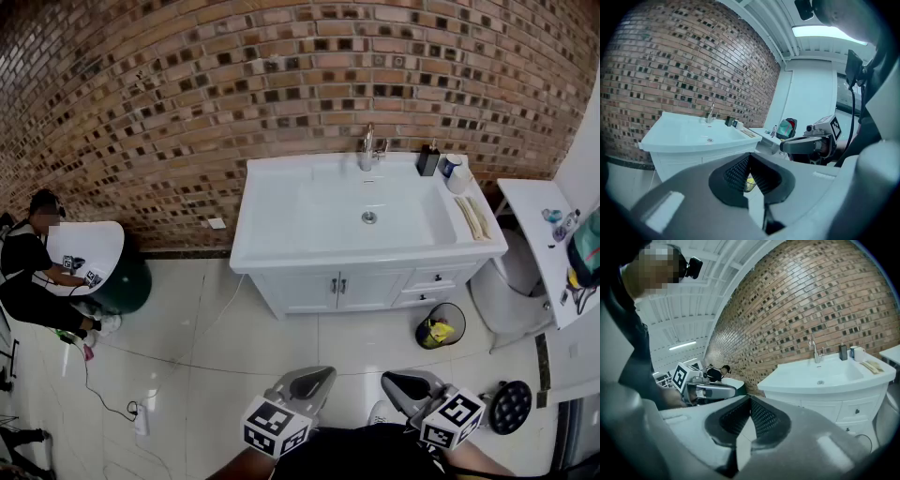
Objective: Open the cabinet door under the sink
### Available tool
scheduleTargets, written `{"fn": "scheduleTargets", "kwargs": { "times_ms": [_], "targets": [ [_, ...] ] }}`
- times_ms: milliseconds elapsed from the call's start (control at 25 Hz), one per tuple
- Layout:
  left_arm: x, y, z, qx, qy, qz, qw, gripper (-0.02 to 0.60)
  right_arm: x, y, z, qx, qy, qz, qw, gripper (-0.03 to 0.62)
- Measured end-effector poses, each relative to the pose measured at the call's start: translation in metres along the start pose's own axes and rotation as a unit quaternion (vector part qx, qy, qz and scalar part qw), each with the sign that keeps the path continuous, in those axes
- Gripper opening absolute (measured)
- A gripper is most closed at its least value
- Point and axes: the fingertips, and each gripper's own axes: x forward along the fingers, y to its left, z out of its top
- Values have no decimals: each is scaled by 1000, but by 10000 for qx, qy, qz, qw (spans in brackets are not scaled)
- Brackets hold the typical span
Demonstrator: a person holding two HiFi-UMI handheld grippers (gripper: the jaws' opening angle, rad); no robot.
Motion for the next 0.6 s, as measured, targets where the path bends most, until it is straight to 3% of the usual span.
{"fn": "scheduleTargets", "kwargs": {
  "times_ms": [600],
  "targets": [
    [-11,19,3,25,-23,-126,9999,17,21,7,4,-37,82,-123,9999,0]
  ]
}}
